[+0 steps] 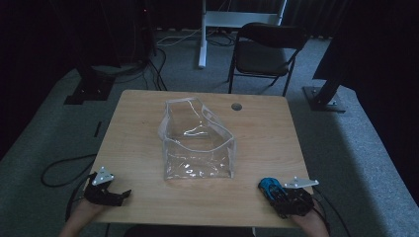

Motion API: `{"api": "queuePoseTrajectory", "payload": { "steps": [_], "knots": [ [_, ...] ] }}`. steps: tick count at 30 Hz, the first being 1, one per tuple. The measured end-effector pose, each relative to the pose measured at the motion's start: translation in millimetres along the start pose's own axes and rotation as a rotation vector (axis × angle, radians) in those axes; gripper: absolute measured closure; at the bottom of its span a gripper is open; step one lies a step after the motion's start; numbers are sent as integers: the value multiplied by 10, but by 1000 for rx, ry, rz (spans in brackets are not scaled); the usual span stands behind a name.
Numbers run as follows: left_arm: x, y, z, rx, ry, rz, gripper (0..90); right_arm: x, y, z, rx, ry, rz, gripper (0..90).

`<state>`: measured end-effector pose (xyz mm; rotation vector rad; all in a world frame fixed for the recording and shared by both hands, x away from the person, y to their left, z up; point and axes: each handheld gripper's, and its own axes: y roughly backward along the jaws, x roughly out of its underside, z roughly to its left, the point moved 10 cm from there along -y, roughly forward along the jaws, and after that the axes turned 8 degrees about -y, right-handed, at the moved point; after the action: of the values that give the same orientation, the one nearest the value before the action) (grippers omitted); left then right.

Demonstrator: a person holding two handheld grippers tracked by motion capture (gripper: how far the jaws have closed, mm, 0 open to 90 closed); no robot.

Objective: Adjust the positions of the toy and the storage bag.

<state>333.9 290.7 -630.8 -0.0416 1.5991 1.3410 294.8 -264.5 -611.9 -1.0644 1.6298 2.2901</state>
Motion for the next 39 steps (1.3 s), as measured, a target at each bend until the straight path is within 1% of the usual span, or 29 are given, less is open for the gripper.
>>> {"api": "queuePoseTrajectory", "payload": {
  "steps": [2,3,4,5,6,7,9,13,15,23,24,25,27,30,32,37,39],
  "knots": [
    [0,0,0,0,0,0,4,-5,-12,33,-16,-2,-6,252],
    [0,0,0,0,0,0,4,-3,-22,48,-23,5,-1,252],
    [0,0,0,0,0,1,4,-3,-30,61,-20,7,-2,252],
    [0,0,0,0,0,0,4,0,-37,75,-30,8,3,252],
    [0,0,0,0,0,0,4,13,-52,87,-16,22,10,252],
    [0,0,0,0,0,0,4,13,-52,87,-16,22,10,252],
    [0,0,0,0,0,0,4,56,-83,91,-10,35,31,252],
    [0,0,0,0,0,0,4,84,-82,88,-6,37,34,251],
    [0,0,0,-1,2,1,4,122,-101,84,15,60,49,249],
    [6,8,8,-7,5,1,5,112,-89,85,12,47,50,241],
    [7,12,13,-11,12,1,14,100,-78,83,10,42,46,235],
    [7,14,16,-12,16,2,17,80,-58,83,6,37,37,230],
    [-1,22,-1,5,22,9,17,25,-5,83,-9,24,13,230],
    [-38,12,-63,27,13,5,18,-80,69,78,-18,5,-18,229],
    [-78,7,-96,36,8,0,18,-162,101,75,-19,2,-38,229],
    [-203,-6,-135,54,6,-27,18,-414,135,117,-46,3,-84,220],
    [-251,-26,-150,51,1,-28,18,-519,125,143,-59,7,-94,220]
  ]
}}
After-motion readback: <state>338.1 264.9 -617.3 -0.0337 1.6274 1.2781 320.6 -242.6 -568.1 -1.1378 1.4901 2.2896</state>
